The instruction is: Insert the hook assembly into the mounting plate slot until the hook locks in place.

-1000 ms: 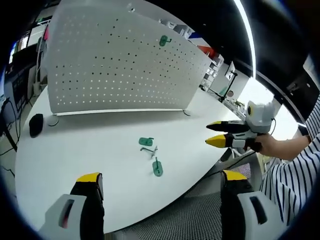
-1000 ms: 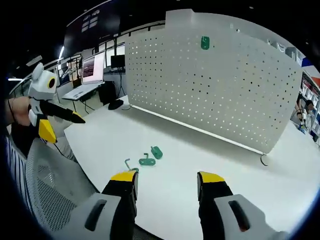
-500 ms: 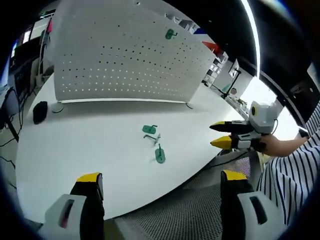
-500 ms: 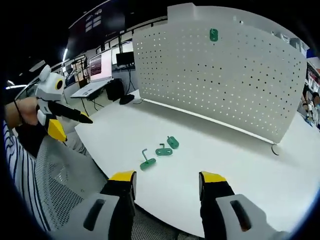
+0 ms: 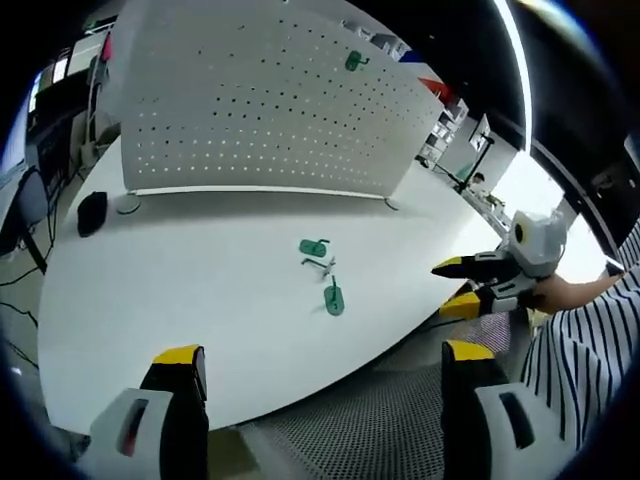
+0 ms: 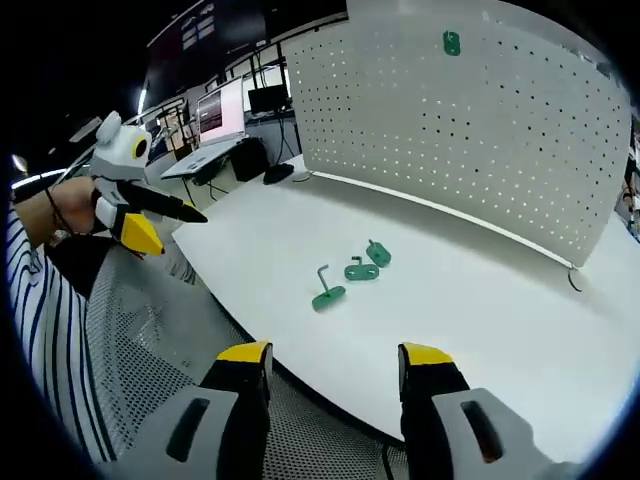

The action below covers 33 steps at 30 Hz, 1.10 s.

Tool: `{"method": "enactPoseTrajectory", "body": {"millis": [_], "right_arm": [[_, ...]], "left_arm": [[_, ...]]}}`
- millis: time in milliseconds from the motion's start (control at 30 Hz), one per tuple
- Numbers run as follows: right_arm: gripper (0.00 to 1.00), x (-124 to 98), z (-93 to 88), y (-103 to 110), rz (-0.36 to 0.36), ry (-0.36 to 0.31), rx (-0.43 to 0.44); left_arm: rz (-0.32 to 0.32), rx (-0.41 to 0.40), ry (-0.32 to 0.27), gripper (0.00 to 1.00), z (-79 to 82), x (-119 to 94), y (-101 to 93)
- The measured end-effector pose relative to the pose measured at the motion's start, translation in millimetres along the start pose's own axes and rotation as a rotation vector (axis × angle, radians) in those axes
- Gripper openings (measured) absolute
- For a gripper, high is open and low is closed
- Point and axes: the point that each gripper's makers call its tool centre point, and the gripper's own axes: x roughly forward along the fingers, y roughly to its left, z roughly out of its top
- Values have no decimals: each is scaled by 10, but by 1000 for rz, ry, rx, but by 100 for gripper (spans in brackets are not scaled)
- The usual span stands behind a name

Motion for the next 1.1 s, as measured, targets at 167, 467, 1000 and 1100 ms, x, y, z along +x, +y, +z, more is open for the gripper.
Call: {"method": "enactPoseTrajectory", "body": {"millis": [167, 467, 1000, 1100], "right_arm": [[45, 41, 18, 57, 20, 6, -15], [44, 226, -10, 226, 76, 42, -43], [38, 740, 176, 315, 108, 50, -77], [36, 869, 203, 314, 120, 65, -74]], "left_arm": [[5, -7, 4, 99, -1, 10, 4], [17, -24, 22, 99, -60, 25, 45], [14, -44, 55, 98, -175, 96, 62], [11, -53, 63, 97, -196, 113, 74]]}}
